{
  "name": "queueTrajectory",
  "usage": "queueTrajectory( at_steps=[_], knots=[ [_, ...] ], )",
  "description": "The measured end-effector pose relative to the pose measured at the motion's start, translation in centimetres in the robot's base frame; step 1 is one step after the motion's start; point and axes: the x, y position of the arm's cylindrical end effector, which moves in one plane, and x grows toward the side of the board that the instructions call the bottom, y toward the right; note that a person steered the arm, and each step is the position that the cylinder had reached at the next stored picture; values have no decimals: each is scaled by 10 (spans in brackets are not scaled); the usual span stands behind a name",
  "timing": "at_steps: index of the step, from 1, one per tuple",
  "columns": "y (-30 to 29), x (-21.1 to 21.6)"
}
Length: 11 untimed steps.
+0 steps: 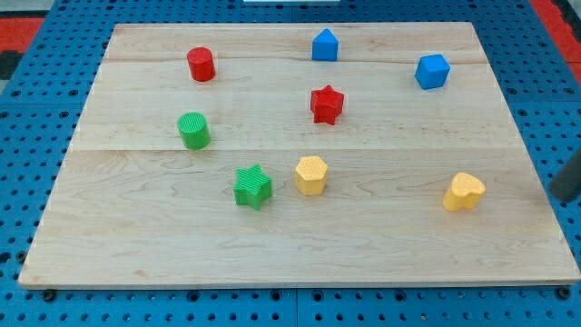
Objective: Place yellow heart to the right of red star
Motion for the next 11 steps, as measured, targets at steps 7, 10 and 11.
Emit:
queueTrajectory(
  at_steps=[7, 10, 11],
  knots=[
    [-128, -55],
    [-219, -79],
    [-212, -99]
  ],
)
